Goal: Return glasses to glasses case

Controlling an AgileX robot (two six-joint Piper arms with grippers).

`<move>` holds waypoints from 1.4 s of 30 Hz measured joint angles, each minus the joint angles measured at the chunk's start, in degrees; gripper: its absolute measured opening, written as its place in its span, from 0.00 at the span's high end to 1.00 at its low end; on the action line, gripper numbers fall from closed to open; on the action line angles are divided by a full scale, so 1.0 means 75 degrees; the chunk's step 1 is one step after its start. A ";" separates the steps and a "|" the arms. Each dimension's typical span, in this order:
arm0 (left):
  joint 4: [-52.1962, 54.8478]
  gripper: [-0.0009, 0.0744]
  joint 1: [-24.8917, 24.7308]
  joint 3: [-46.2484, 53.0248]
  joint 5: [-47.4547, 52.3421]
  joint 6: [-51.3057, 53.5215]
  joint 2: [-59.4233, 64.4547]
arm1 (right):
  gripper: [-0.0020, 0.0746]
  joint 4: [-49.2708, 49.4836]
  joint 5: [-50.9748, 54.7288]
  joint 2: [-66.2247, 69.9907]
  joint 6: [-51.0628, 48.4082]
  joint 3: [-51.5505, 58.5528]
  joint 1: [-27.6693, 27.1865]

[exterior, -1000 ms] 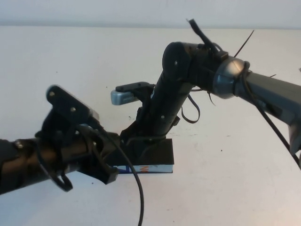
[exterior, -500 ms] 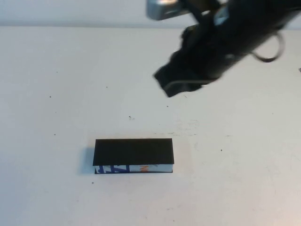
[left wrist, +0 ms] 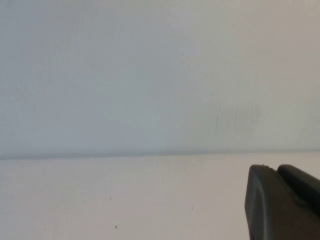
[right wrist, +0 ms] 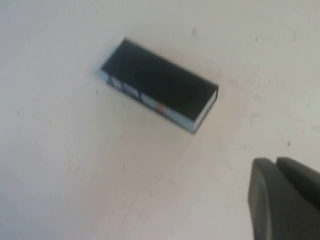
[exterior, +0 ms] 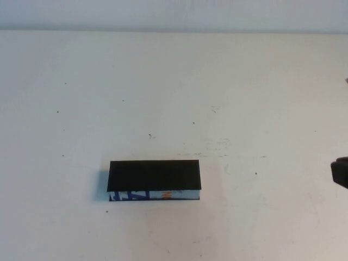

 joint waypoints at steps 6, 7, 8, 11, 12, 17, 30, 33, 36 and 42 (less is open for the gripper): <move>-0.0146 0.99 0.0000 0.0714 -0.0112 0.0017 0.0000 | 0.99 0.0077 -0.3569 -0.2487 0.0000 0.2943 0.0000; -0.0265 0.99 0.0000 0.0733 -0.0126 0.0017 0.0000 | 0.99 0.0119 -0.4069 -0.2715 0.0000 0.3245 0.0000; -0.0479 0.99 0.0000 0.0746 -0.0146 0.0017 0.0000 | 0.99 0.0207 -0.4461 -0.2948 0.0000 0.3571 0.0000; -0.1108 0.99 0.0000 0.0764 -0.0179 0.0017 0.0000 | 0.99 0.0461 -0.5173 -0.3308 0.0000 0.4177 0.0000; -0.1233 0.99 0.0000 0.0764 -0.0191 0.0017 0.0000 | 0.99 0.0515 -0.5335 -0.3326 0.0000 0.4303 0.0000; -0.1371 0.99 0.0000 0.0764 -0.0243 0.0017 0.0000 | 0.99 0.0880 -0.5426 -0.3349 0.0000 0.4506 0.0000; -0.1371 0.99 0.0000 0.0764 -0.0259 0.0017 0.0000 | 0.99 0.0159 -0.4692 -0.3362 0.0000 0.4506 0.0000; -0.1371 0.99 0.0000 0.0764 -0.0273 0.0017 0.0000 | 0.99 -0.0143 -0.4725 -0.3398 0.0000 0.4545 0.0000; -0.1371 0.99 0.0000 0.0764 -0.0273 0.0017 0.0000 | 0.99 -0.0364 -0.4918 -0.3496 0.0000 0.4769 -0.0469; -0.1371 0.99 0.0000 0.0764 -0.0273 0.0017 0.0000 | 0.99 -0.0406 -0.6032 -0.3731 0.0000 0.6029 -0.2855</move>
